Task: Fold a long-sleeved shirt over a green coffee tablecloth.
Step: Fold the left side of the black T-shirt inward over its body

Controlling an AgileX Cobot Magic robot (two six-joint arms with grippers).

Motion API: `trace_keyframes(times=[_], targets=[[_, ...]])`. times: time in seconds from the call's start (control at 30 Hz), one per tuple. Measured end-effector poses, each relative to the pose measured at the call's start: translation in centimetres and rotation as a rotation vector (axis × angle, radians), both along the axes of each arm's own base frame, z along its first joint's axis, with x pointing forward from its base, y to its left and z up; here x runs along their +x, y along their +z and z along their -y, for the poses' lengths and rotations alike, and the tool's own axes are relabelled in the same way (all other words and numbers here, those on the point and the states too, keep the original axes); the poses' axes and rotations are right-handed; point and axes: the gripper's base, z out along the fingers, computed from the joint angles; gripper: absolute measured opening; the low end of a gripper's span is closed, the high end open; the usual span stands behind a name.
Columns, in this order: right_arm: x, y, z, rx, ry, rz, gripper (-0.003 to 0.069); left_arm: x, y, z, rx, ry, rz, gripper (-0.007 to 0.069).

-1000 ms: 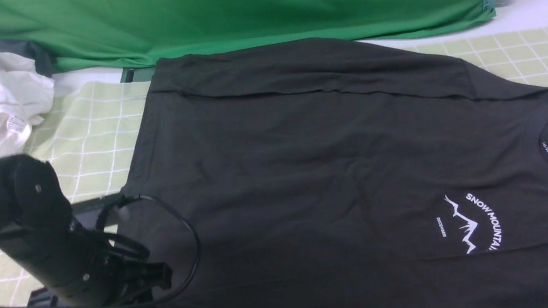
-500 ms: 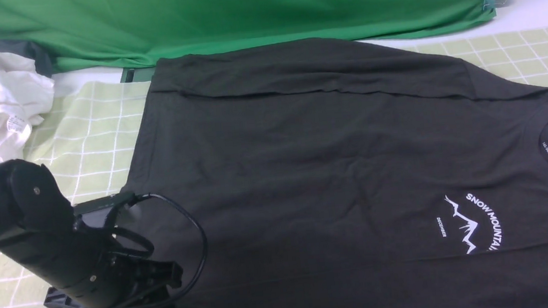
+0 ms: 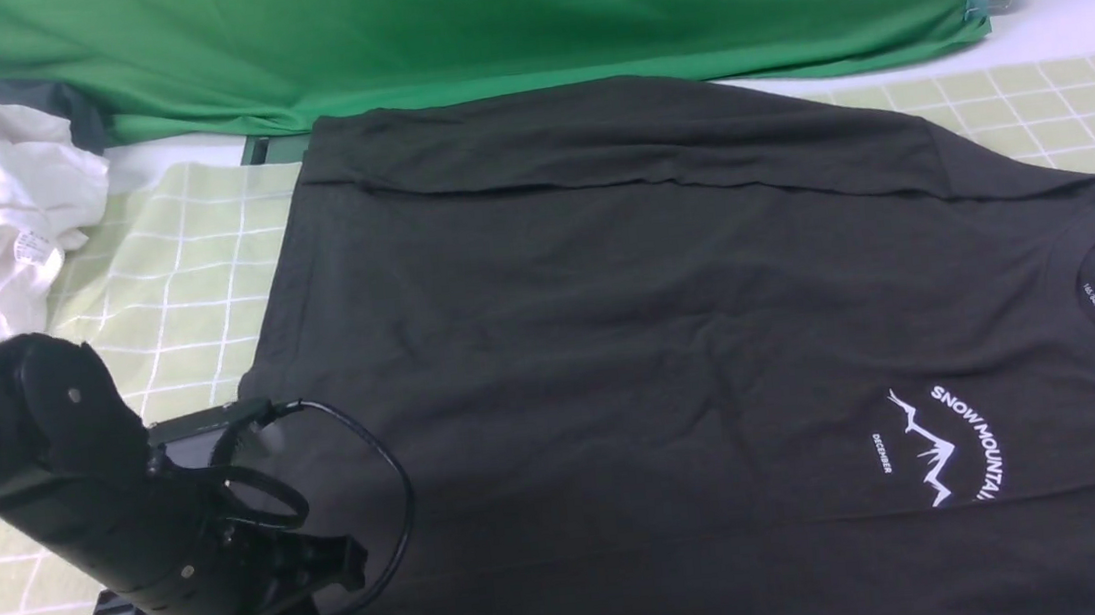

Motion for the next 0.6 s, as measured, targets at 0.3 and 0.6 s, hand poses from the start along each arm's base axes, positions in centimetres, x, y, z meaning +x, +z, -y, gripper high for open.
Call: trace_keyframes(times=[0.3,0.6], targets=[[0.0,0.0,0.0,0.005,-0.005,-0.002,0.0144,2.4,12.9,0.6,-0.084,0.050,0.316,0.0022],[0.0,0.0,0.0,0.025,-0.022,-0.011,0.0158,7.5,14.9,0.5,-0.041,0.118,0.440,0.0022]])
